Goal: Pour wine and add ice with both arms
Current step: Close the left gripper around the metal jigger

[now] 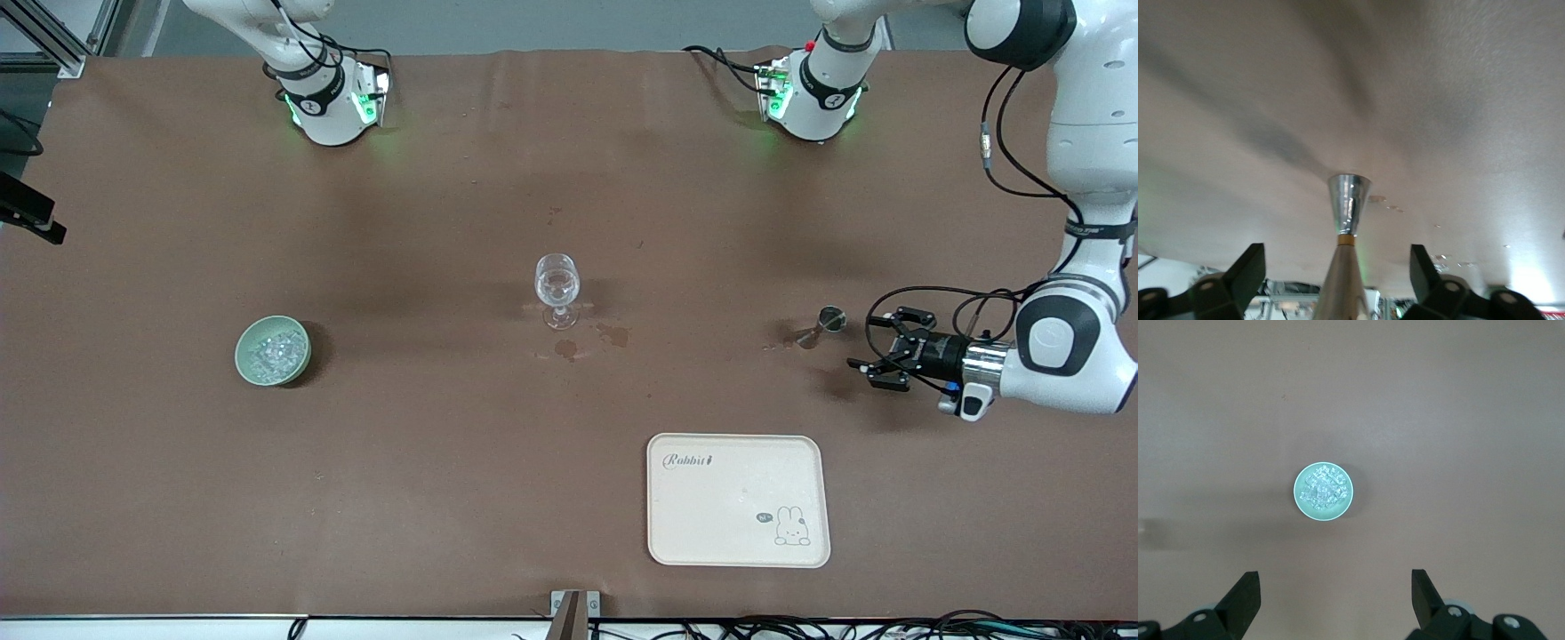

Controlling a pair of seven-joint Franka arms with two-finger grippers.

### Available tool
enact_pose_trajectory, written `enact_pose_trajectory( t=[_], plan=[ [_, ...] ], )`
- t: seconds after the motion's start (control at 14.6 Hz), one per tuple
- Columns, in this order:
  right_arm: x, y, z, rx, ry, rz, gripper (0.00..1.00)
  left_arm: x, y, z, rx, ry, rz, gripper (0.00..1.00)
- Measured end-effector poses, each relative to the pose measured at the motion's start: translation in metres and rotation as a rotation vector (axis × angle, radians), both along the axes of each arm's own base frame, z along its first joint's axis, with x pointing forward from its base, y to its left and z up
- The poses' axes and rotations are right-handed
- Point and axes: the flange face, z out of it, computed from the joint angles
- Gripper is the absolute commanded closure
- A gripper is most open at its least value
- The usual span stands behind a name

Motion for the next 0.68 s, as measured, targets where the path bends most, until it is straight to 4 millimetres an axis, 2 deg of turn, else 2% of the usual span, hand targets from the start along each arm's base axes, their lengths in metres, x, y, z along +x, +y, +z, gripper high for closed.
enact_pose_trajectory(
  t=[0.21, 0.68],
  plan=[
    [0.000, -0.003, 0.001, -0.001, -0.006, -0.005, 0.00, -0.005, -0.008, -0.018, -0.051, 0.032, 0.034, 0.26],
    [0.001, -0.005, 0.000, -0.002, -0.014, -0.008, 0.00, -0.023, -0.018, -0.042, -0.108, 0.074, 0.042, 0.35]
  ],
)
